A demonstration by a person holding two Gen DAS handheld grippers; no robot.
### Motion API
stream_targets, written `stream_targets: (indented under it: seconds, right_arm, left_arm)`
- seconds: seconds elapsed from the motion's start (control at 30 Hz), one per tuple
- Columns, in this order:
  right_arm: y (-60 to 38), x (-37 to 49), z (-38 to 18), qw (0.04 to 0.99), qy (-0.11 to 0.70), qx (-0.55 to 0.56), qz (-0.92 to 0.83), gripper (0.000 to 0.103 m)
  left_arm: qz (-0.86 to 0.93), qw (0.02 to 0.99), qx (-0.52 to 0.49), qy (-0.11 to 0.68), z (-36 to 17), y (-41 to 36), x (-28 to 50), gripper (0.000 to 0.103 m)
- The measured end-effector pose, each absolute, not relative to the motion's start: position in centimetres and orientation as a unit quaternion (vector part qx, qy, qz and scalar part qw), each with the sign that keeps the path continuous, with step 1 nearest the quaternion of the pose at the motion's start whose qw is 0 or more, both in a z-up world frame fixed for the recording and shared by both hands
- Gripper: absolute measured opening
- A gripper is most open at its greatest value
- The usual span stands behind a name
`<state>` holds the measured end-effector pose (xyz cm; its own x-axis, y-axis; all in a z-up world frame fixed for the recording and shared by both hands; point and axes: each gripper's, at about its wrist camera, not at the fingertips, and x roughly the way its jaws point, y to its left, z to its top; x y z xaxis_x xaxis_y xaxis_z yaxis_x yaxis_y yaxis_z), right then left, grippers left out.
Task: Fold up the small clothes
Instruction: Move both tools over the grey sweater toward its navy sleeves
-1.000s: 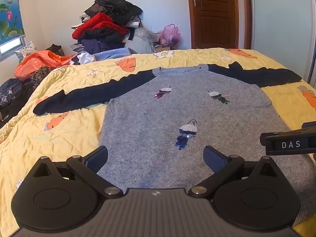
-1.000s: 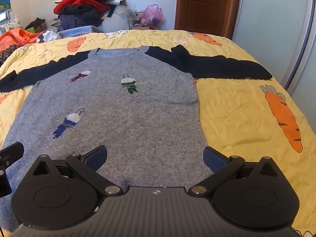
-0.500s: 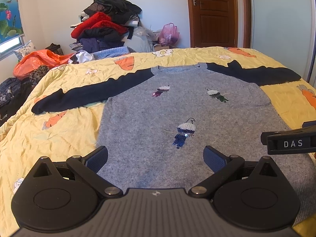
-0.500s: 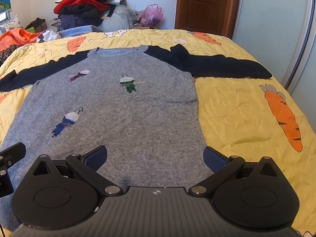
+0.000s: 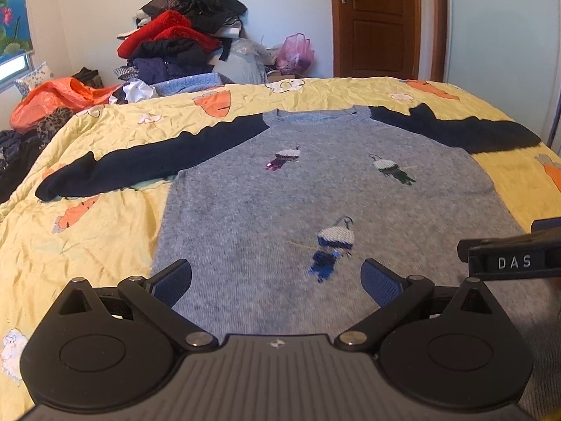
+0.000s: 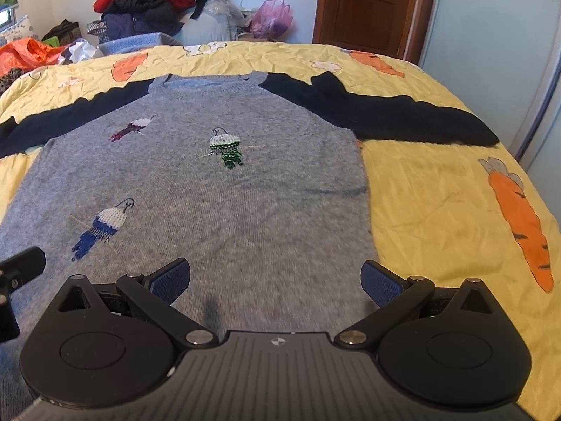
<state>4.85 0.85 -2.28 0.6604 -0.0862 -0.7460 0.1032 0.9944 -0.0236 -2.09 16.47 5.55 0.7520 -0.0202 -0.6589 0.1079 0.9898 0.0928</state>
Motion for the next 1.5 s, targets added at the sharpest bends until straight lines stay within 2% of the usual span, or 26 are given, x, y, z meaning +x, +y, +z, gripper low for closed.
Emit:
stream_targets:
  seconds: [0.8, 1.5]
  right_arm:
    - [-0.9, 13.1, -2.7, 0.913, 0.406, 0.004, -0.044, 0.103]
    - [-1.4, 17.2, -2.4, 0.914, 0.404, 0.01, -0.036, 0.103]
  left_arm:
    - [-0.029, 0.934, 0.062, 0.351, 4.7, 14.6, 6.8, 0.103]
    - [-0.025, 0.936, 0.059, 0.347, 5.3, 14.5, 10.4, 0.103]
